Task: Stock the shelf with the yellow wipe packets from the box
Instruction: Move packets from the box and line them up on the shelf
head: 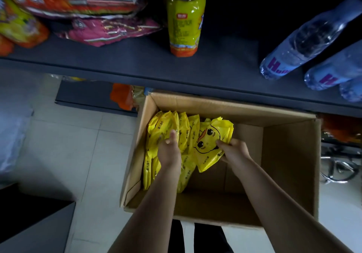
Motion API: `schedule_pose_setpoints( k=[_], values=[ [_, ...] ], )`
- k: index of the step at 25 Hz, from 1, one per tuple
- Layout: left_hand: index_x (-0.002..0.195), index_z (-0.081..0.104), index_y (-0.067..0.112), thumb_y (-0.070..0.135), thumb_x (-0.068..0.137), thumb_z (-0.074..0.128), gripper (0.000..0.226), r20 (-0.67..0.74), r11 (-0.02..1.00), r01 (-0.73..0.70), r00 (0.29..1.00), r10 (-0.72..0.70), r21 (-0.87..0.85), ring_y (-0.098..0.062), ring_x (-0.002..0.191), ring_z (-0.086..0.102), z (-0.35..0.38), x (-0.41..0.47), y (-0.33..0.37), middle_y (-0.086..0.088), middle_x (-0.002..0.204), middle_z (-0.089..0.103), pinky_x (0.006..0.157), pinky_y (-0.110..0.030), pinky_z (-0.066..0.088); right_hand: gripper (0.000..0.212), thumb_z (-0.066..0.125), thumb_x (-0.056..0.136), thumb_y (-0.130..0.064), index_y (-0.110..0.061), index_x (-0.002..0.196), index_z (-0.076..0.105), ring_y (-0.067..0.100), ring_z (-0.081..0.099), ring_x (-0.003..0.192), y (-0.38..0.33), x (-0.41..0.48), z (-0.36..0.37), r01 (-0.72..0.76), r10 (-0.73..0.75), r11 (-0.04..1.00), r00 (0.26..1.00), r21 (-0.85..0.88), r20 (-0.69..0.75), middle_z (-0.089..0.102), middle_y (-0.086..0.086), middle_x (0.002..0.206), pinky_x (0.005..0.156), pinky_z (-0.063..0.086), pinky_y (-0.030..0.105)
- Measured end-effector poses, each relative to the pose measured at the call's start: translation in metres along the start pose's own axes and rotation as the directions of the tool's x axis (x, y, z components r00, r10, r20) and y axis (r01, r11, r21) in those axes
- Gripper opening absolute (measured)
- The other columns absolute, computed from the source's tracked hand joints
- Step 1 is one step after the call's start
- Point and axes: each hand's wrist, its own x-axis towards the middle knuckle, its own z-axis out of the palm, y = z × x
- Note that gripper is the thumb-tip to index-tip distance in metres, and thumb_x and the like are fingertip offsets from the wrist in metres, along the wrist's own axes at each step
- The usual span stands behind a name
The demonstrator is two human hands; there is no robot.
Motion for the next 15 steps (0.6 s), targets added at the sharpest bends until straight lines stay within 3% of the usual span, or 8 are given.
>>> schedule_pose_setpoints(
  k=[2, 5, 10, 11, 13, 15],
  values=[
    [0.111, 0.053, 0.003, 0.057, 0.09, 0.038, 0.059, -0.025, 0.93, 0.221, 0.971, -0.238, -0.294, -0.024, 0.092, 0.057, 0.008, 0.005, 0.017, -0.007, 0.098, 0.053, 0.084, -0.043, 0.054, 0.018, 0.064, 0.088, -0.016, -0.002, 0.098, 0.061, 0.03, 0.065, 0.096, -0.004, -0.001, 0.002, -0.002, 0.002, 0.999, 1.0, 0.043, -0.007, 0.065, 0.022, 0.108, 0.077, 0.054, 0.038],
    [0.126, 0.046, 0.007, 0.071, 0.08, 0.042, 0.078, 0.042, 0.778, 0.418, 0.891, -0.453, -0.468, -0.032, 0.108, 0.052, 0.015, 0.027, 0.024, -0.012, 0.115, 0.05, 0.09, -0.046, 0.051, 0.012, 0.064, 0.088, -0.015, -0.007, 0.096, 0.059, 0.024, 0.063, 0.087, 0.001, 0.006, 0.005, -0.019, 0.018, 0.995, 1.0, 0.097, 0.007, 0.065, 0.015, 0.1, 0.075, 0.053, 0.035],
    [0.093, 0.057, 0.002, 0.074, 0.08, 0.04, 0.074, 0.01, 0.714, 0.431, 0.859, -0.511, -0.552, -0.018, 0.066, 0.054, 0.018, 0.069, 0.008, -0.006, 0.076, 0.055, 0.086, -0.043, 0.047, 0.023, 0.066, 0.087, -0.02, -0.006, 0.104, 0.061, 0.027, 0.065, 0.096, 0.02, 0.018, 0.007, -0.072, 0.073, 0.996, 0.997, 0.047, -0.006, 0.065, 0.011, 0.101, 0.081, 0.055, 0.038],
    [0.099, 0.06, 0.001, 0.068, 0.084, 0.04, 0.071, 0.012, 0.712, 0.432, 0.859, -0.512, -0.554, -0.017, 0.068, 0.057, 0.018, 0.071, 0.003, -0.007, 0.078, 0.058, 0.086, -0.042, 0.047, 0.024, 0.066, 0.087, -0.02, -0.005, 0.106, 0.061, 0.027, 0.064, 0.097, 0.022, 0.019, 0.007, -0.082, 0.082, 0.996, 0.997, 0.042, -0.014, 0.064, 0.011, 0.099, 0.081, 0.055, 0.038],
    [0.12, 0.055, -0.002, 0.054, 0.093, 0.038, 0.065, 0.072, 0.715, 0.425, 0.881, -0.467, -0.555, -0.022, 0.1, 0.062, 0.019, 0.072, -0.007, -0.012, 0.111, 0.063, 0.091, -0.04, 0.045, 0.024, 0.066, 0.087, -0.02, -0.005, 0.105, 0.06, 0.028, 0.064, 0.097, 0.025, 0.019, 0.005, -0.087, 0.088, 0.995, 0.996, 0.052, -0.015, 0.062, 0.01, 0.097, 0.081, 0.054, 0.038],
    [0.131, 0.046, 0.001, 0.042, 0.099, 0.032, 0.054, 0.081, 0.751, 0.391, 0.907, -0.414, -0.533, -0.025, 0.12, 0.054, 0.017, 0.065, -0.015, -0.014, 0.134, 0.053, 0.091, -0.036, 0.045, 0.017, 0.065, 0.087, -0.019, -0.007, 0.098, 0.059, 0.027, 0.063, 0.094, 0.024, 0.017, 0.002, -0.071, 0.072, 0.995, 0.997, 0.077, -0.008, 0.062, 0.011, 0.097, 0.08, 0.053, 0.037]
  ],
)
